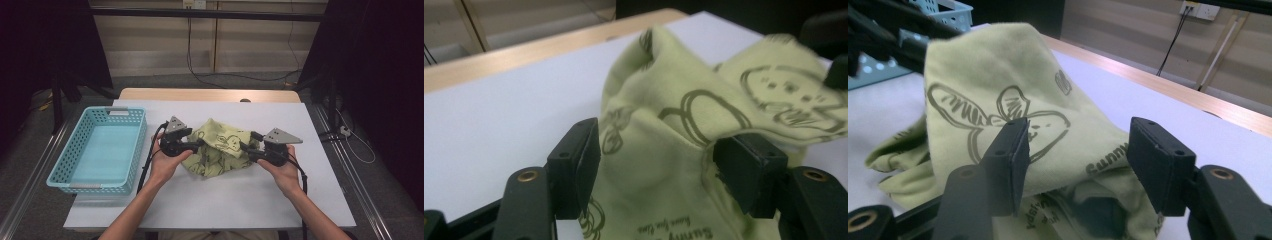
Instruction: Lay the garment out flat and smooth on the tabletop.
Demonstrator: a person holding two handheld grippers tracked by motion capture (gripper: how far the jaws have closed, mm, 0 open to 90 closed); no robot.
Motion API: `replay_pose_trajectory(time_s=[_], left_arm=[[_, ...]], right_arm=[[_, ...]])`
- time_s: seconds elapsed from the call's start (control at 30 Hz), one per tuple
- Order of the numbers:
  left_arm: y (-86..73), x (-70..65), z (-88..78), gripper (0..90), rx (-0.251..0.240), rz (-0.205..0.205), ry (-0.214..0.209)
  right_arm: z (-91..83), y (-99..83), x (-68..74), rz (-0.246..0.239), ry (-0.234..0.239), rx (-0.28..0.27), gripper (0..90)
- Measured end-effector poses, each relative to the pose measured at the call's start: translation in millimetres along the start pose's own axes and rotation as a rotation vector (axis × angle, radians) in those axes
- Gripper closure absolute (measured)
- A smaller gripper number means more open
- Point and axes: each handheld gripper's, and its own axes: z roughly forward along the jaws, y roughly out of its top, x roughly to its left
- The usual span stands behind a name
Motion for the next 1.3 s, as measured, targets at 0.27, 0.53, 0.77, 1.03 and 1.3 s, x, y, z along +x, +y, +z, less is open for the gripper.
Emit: replay_pose_trajectory(time_s=[0.27, 0.53, 0.77, 1.03, 1.3], left_arm=[[13.6, -3.2, -13.6, 88.9, -0.075, 0.000, -0.085], [16.3, -0.9, -16.6, 73.6, -0.078, -0.017, -0.053], [12.1, -8.8, 11.5, 33.6, -0.026, 0.005, -0.023], [-0.7, -16.7, 23.8, 86.8, 0.113, 0.081, -0.108], [13.9, -34.0, 9.0, 87.3, 0.030, 0.039, -0.188]], right_arm=[[0.7, -2.4, -3.9, 0.014, -0.031, 0.007, 36.5], [-2.0, -0.5, -2.0, 0.020, -0.048, 0.005, 39.5], [2.9, -6.7, -7.8, 0.045, -0.039, 0.044, 37.4], [7.8, -15.4, -9.8, 0.039, -0.057, 0.092, 41.3], [1.8, -10.9, -15.5, 0.039, -0.055, 0.053, 80.0]])
